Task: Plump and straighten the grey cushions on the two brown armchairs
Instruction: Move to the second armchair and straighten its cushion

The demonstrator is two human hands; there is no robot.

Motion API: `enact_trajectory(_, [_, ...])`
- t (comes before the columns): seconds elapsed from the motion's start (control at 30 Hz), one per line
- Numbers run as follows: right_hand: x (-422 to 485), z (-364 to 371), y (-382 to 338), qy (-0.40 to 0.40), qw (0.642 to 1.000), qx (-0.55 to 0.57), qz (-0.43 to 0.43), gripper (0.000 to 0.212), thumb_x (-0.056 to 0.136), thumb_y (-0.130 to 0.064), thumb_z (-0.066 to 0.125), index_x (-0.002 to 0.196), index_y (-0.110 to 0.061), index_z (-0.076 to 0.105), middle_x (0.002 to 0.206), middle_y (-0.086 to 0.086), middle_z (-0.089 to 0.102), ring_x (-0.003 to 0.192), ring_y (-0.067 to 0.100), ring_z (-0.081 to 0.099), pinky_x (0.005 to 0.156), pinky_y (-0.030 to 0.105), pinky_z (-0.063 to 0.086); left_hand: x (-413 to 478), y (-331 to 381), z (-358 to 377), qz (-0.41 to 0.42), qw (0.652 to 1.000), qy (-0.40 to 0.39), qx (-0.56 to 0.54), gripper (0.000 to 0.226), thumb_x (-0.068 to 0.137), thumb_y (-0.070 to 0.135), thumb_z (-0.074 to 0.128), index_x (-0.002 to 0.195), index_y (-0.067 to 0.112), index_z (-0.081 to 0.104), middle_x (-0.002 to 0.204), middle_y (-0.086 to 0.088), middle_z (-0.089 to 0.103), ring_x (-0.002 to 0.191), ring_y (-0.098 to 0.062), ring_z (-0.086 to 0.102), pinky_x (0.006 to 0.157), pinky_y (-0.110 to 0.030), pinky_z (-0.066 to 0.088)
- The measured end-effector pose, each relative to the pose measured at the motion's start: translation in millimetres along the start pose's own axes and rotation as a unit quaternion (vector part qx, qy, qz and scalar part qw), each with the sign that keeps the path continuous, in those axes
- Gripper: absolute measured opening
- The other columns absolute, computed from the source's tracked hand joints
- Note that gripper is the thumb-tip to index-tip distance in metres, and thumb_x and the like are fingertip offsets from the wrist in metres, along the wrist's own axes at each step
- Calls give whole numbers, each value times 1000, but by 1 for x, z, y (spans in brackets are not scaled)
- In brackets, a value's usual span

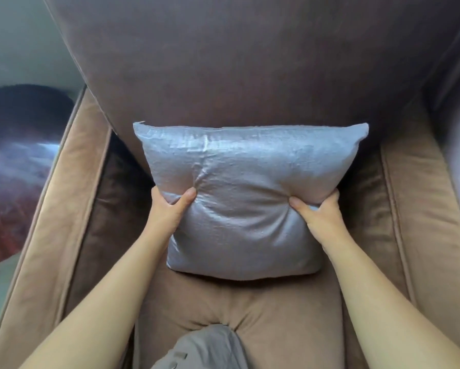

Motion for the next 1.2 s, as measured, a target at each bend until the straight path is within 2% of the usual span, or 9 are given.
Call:
enact_trajectory(0.23, [-5,2,-2,2,1000,-5,26,122,58,-57,86,154,-25,18,152,1,39,139,23,40,115,42,34,9,-4,2,-12,999,-29,14,79,74,46,83,133,23,36,123,10,56,111,-1,57,98,-30,46])
enact_trajectory(0.4, [-33,-34,-42,32,997,-69,23,123,69,-51,83,158,-30,1,163,3,20,146,26,30,118,46,31,6,27,-11,-53,991,-121,20,84,67,43,91,135,17,47,121,-1,67,112,-22,65,95,-41,52])
enact_trajectory(0.47, [-46,-53,-77,71,990,-121,-25,116,76,-45,80,159,-26,0,163,4,16,147,24,28,117,42,30,6,55,-31,-56,994,-84,44,88,77,36,84,145,19,32,130,-2,56,118,-23,57,99,-43,47])
enact_trajectory(0.57, [-62,-46,-149,79,957,-237,-144,105,82,-45,75,158,-20,7,160,4,17,147,22,24,116,37,27,10,127,-57,69,993,4,101,86,80,31,80,149,14,31,140,-12,47,129,-28,48,110,-45,40])
enact_trajectory(0.67, [-64,4,-202,-11,903,-349,-250,97,85,-49,71,157,-18,15,159,6,21,148,20,19,120,40,25,0,205,-36,248,947,8,206,70,84,22,76,143,4,43,139,-16,47,135,-28,41,114,-37,31])
enact_trajectory(0.73, [-60,42,-223,-70,862,-405,-298,98,82,-53,71,157,-17,19,159,6,23,149,21,17,119,44,27,-10,231,6,322,903,-69,277,59,87,28,73,138,6,50,136,-13,50,132,-28,44,110,-35,32])
enact_trajectory(0.87, [-50,92,-238,-126,793,-507,-313,105,77,-60,71,157,-19,18,159,5,24,149,28,15,120,51,22,1,214,66,327,819,-194,430,59,87,57,59,129,15,56,121,-5,59,116,-27,55,99,-41,46])
enact_trajectory(1.0, [-41,98,-227,-151,767,-563,-267,109,75,-65,69,157,-19,15,149,8,36,140,30,31,117,60,21,9,189,79,343,708,-222,576,87,70,84,24,123,20,54,113,0,57,110,-25,56,90,-42,46])
enact_trajectory(1.2, [-48,97,-218,-156,717,-603,-314,102,69,-73,68,147,-15,35,129,7,45,119,28,43,105,48,36,-4,182,85,380,665,-224,602,93,63,93,41,119,20,52,109,2,50,106,-22,49,87,-42,43])
Point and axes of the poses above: each hand's wrist, its own x-axis towards the middle knuckle, its own z-axis out of the palm, y = z × x, the point moved 9 cm from there along x, towards the middle knuckle
